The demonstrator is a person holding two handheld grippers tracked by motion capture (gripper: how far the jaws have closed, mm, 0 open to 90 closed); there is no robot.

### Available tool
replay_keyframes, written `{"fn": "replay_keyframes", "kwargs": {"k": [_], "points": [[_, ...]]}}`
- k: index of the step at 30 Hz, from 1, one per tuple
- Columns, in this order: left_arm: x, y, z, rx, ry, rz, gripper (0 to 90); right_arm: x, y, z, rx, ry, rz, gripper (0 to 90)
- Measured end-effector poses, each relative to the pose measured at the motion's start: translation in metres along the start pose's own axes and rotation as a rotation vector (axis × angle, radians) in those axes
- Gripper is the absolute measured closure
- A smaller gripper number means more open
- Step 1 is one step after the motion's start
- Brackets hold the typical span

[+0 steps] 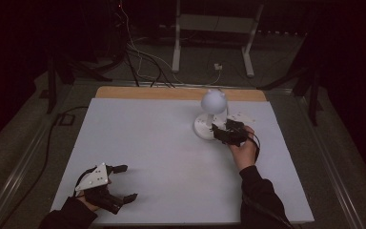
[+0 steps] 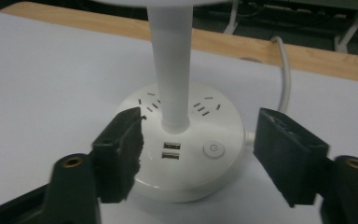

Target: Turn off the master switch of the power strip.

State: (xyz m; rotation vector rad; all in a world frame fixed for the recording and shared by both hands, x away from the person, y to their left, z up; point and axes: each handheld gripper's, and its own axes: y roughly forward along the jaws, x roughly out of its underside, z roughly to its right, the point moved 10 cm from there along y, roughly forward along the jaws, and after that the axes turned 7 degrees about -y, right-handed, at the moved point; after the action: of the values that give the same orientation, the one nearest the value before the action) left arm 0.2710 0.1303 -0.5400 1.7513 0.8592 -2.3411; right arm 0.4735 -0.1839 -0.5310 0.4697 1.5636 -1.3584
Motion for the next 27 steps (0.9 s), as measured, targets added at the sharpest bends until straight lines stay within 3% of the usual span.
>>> {"fn": "replay_keyframes", "kwargs": {"k": [3, 7, 12, 14, 18, 27], "points": [[0.000, 0.000, 0.000, 0.001, -0.002, 0.000, 0.3, -0.002, -0.006, -0.003, -0.019, 0.010, 0.009, 18.4], [0.000, 0.000, 0.000, 0.000, -0.001, 0.000, 0.3, -0.004, -0.011, -0.008, -0.048, 0.015, 0.010, 12.9], [0.000, 0.000, 0.000, 0.001, -0.002, -0.001, 0.3, -0.007, -0.023, -0.019, -0.136, 0.010, -0.008, 0.0], [0.000, 0.000, 0.000, 0.001, -0.003, -0.001, 0.3, -0.006, -0.029, -0.024, -0.176, -0.021, -0.032, 0.0], [0.000, 0.000, 0.000, 0.003, -0.002, 0.000, 0.3, -0.009, -0.037, -0.027, -0.155, -0.032, -0.033, 0.0], [0.000, 0.000, 0.000, 0.005, -0.001, -0.001, 0.3, -0.014, -0.057, -0.034, -0.186, -0.066, 0.014, 0.0]]}}
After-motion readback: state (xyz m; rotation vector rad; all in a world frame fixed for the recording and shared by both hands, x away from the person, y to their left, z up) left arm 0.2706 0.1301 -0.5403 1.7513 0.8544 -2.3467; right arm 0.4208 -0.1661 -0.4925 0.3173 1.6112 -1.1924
